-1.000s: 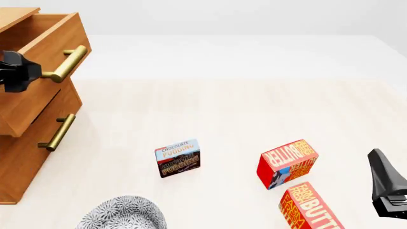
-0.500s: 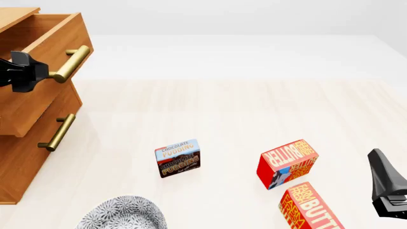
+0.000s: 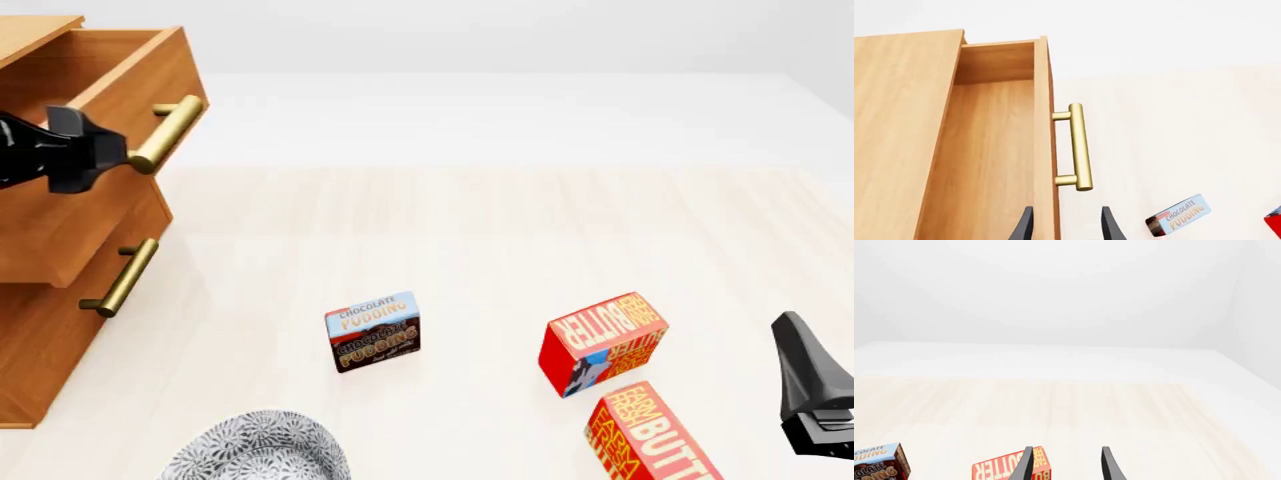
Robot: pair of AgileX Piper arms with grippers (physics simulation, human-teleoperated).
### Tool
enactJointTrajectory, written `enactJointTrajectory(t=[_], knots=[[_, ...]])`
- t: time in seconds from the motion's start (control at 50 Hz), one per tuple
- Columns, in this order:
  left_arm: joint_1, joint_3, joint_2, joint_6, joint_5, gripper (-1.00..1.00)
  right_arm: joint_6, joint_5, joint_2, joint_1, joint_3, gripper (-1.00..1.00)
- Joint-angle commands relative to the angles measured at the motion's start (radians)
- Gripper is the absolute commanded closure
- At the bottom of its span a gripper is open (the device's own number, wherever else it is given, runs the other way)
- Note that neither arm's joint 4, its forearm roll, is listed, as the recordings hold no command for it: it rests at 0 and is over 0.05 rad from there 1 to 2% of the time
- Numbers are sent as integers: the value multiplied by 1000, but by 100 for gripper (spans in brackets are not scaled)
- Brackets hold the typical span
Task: Put the chocolate pudding in the top drawer of the cabinet and close it.
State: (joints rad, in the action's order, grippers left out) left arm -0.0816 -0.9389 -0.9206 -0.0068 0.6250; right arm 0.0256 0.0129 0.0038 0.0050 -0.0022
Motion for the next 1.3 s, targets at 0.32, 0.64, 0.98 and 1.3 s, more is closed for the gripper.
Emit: enactJointTrajectory(t=[0.32, 0.64, 0.98, 1.3], knots=[[-106, 63, -41, -66, 37, -100, -4, -2, -1, -1, 0, -100], [-146, 56, -59, -89, 30, -100, -4, -2, -1, -1, 0, -100], [-198, 51, -140, -111, -33, -100, -4, -2, -1, -1, 0, -100], [-235, 44, -134, -110, -14, -100, -4, -2, -1, -1, 0, -100]])
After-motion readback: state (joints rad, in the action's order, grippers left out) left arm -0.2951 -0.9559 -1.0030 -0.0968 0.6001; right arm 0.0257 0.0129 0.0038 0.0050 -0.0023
